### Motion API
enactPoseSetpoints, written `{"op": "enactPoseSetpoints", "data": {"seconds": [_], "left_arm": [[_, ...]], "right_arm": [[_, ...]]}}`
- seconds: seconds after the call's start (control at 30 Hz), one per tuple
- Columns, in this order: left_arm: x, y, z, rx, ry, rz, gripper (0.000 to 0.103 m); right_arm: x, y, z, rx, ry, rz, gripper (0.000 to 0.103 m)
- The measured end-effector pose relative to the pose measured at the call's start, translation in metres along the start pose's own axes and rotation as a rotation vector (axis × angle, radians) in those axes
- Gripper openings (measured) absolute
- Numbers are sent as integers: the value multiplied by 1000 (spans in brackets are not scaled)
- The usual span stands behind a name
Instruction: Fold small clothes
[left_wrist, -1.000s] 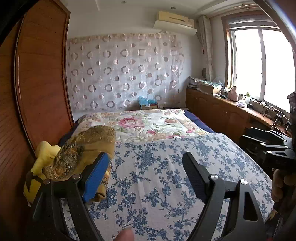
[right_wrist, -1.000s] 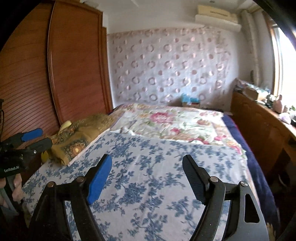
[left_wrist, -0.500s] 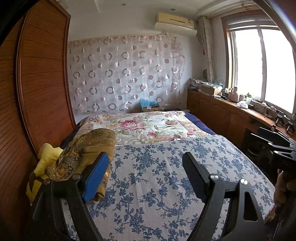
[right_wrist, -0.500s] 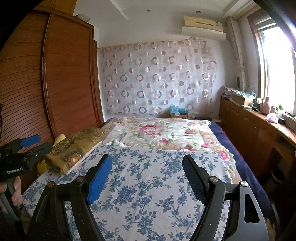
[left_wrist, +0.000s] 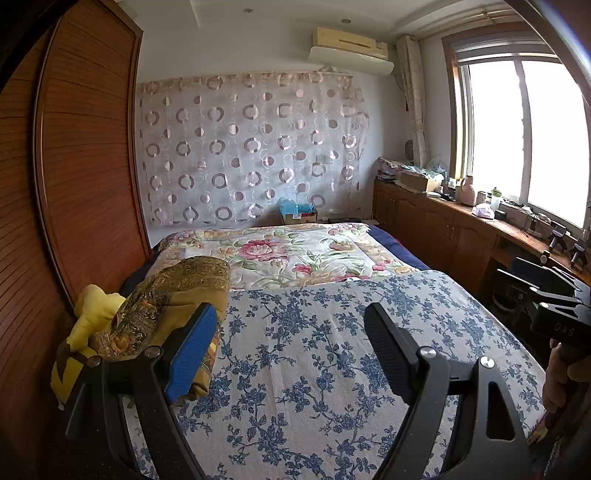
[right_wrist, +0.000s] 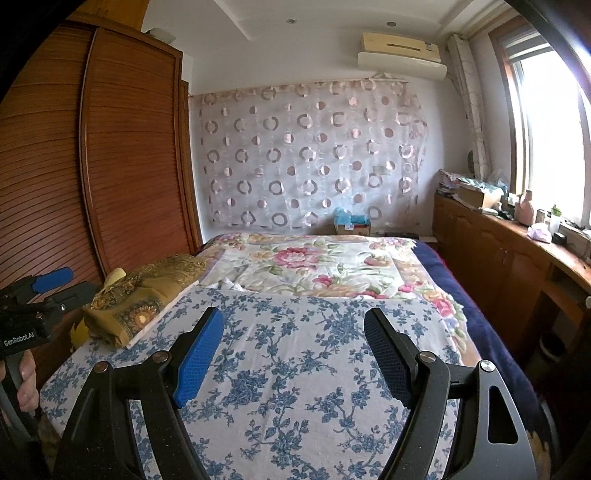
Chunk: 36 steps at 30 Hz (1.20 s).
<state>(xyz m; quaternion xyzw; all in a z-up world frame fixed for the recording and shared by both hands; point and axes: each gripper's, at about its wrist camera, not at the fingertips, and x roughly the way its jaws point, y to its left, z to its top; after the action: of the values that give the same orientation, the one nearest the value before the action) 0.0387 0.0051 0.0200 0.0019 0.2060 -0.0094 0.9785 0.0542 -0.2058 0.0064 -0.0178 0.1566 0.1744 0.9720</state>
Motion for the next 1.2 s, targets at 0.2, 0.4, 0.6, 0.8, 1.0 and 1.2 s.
{"op": "enactPoseSetpoints", "data": {"seconds": [0.2,0.4,0.6,0.8,1.0,1.2], "left_arm": [[0,1,0,0,-1,3,83],[0,1,0,1,0,1,82],[0,0,0,0,-3,3,83],[-2,1,1,-4,-9,8,83],[-3,1,2,-4,-11,12,82],[-3,1,2,-4,-11,13,83]], "right_arm": [[0,-3,-1,-4,-1,-2,80],[-1,-5,-2,-4,-1,0,80],[-2,-8,0,-5,1,2,80],[-3,-10,0,-1,-3,2,80],[-3,-13,1,0,-3,3,80],[-3,-13,0,0,-4,5,80]]}}
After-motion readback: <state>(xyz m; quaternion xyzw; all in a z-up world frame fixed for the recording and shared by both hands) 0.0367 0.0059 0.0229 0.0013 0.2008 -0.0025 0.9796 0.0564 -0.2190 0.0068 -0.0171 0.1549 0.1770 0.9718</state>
